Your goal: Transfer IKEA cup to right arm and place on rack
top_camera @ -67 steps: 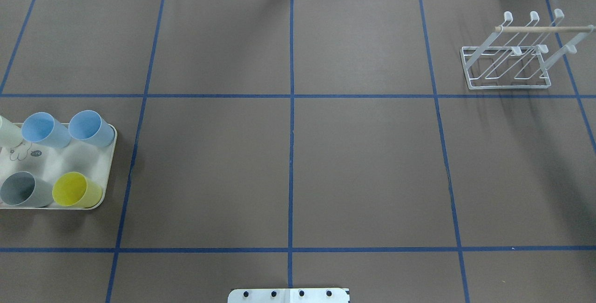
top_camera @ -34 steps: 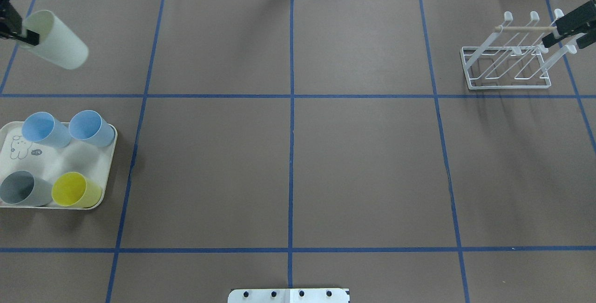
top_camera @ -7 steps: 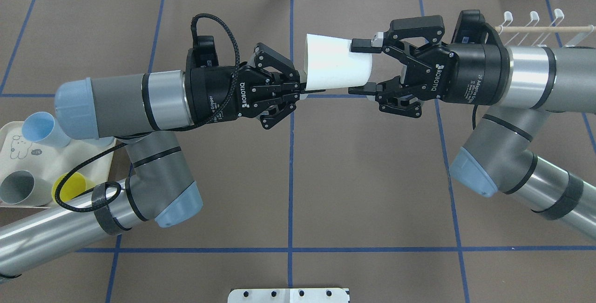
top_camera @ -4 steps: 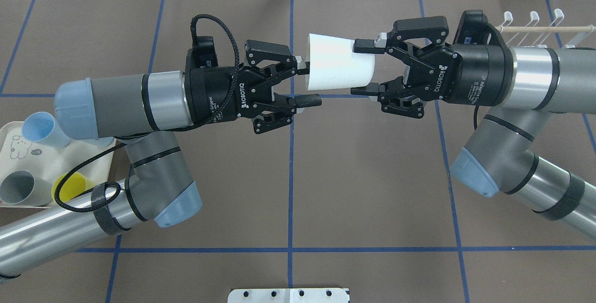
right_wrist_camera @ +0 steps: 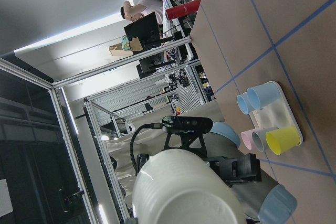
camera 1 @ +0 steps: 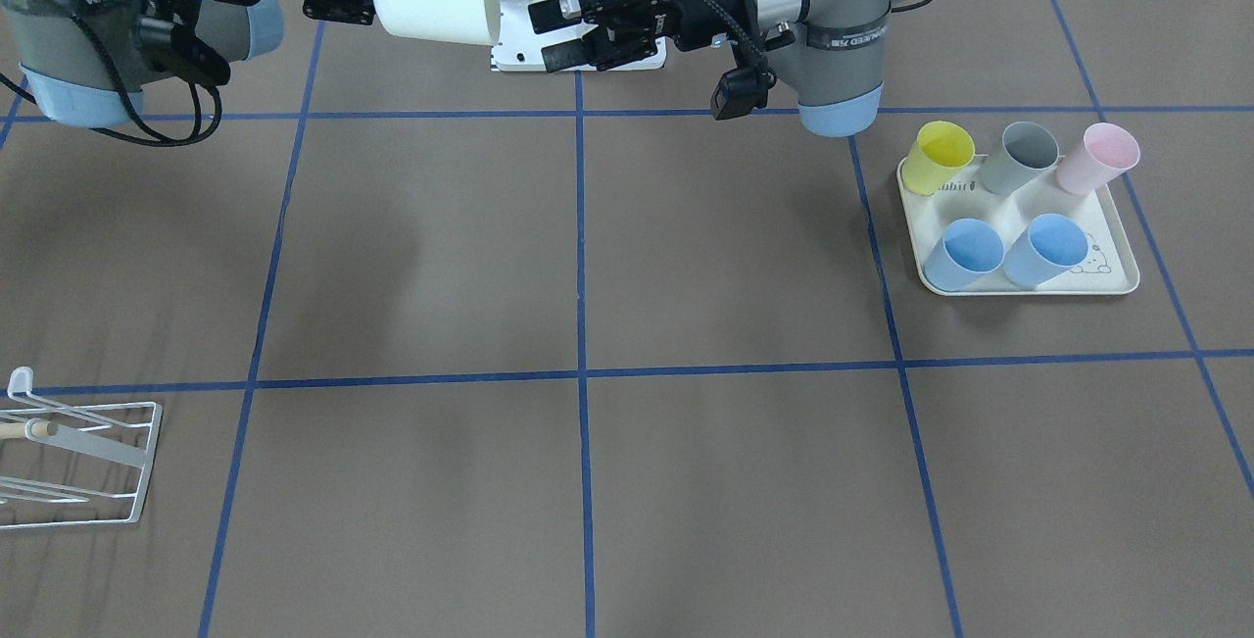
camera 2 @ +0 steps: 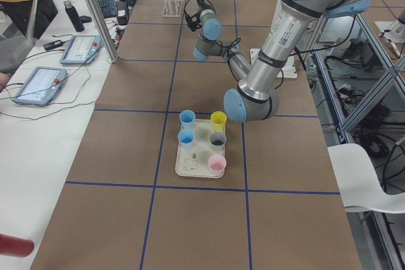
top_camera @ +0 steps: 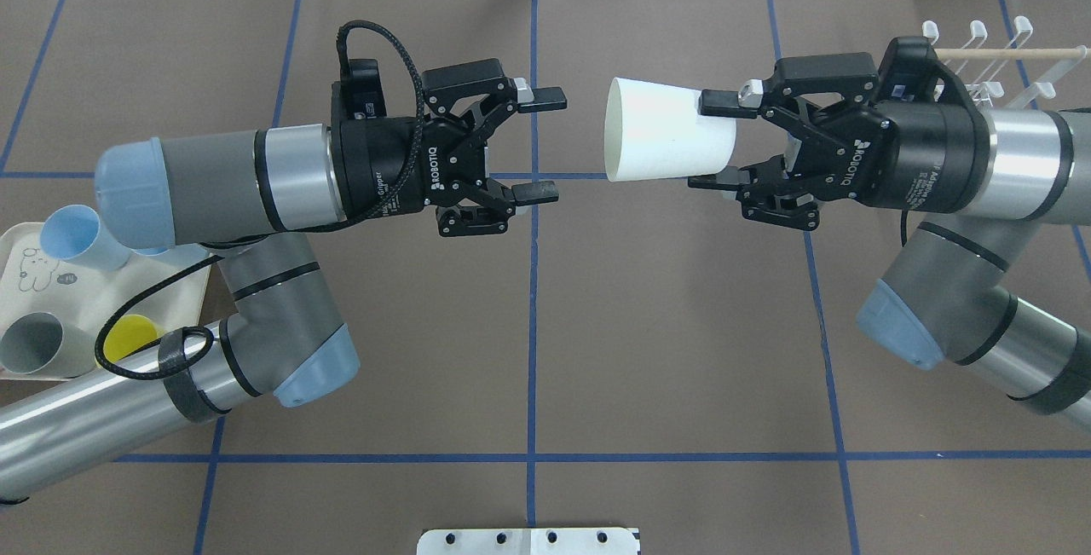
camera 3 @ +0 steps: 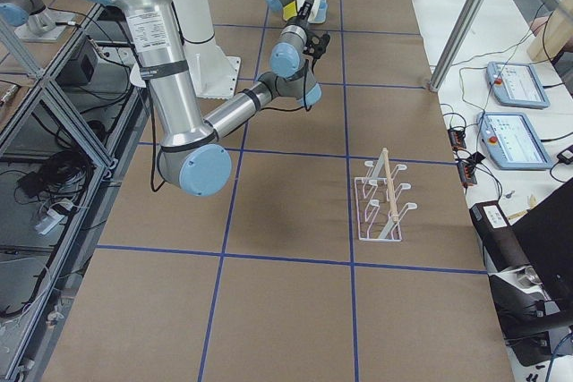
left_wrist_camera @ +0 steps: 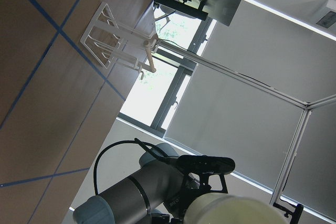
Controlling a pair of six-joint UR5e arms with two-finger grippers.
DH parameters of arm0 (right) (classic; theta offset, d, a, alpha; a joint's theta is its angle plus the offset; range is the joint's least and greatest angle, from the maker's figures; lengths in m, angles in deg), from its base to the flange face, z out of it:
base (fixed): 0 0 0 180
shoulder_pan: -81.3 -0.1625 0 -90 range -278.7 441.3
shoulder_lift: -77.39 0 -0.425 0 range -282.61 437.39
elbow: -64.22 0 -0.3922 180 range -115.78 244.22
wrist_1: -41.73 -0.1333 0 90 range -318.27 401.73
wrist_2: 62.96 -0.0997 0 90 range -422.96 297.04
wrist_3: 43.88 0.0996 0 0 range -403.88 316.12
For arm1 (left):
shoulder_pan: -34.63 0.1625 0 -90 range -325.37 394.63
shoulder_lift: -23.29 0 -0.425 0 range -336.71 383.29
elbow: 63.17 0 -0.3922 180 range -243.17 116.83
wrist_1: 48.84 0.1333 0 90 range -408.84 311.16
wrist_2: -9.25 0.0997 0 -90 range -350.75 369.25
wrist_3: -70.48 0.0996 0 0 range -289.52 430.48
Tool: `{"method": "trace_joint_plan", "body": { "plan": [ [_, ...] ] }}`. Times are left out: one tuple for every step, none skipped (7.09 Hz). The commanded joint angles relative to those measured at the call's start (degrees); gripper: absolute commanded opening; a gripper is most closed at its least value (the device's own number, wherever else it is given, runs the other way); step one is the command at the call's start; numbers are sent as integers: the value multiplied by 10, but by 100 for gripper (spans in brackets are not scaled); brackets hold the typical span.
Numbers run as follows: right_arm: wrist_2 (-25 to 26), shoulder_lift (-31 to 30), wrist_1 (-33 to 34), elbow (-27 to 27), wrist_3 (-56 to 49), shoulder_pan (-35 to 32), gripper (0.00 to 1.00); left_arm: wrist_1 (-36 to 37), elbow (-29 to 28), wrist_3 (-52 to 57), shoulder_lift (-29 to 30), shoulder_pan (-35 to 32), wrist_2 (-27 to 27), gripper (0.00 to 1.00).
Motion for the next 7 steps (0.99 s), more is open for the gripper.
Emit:
{"method": "trace_joint_plan", "body": {
  "plan": [
    [-27, -36, 63, -1, -107, -44, 0, 28, -1, 45, -9, -22, -1, 99],
    [-32, -70, 136, -2, -238, -51, 0, 55, 0, 82, -10, -33, -25, 99],
    [-32, -75, 231, 3, -320, -80, 0, 92, 4, 111, -9, -50, -54, 99],
    [-36, -82, 317, 2, -406, -118, 0, 107, 4, 123, -9, -61, -66, 99],
    [-64, -86, 426, 3, -527, -159, 0, 108, 1, 138, -10, -61, -66, 99],
    [-98, -85, 556, 14, -674, -205, 0, 108, -1, 138, -11, -62, -66, 99],
    [-109, -86, 653, 24, -768, -235, 0, 108, -2, 138, -12, -62, -64, 99]
  ]
}}
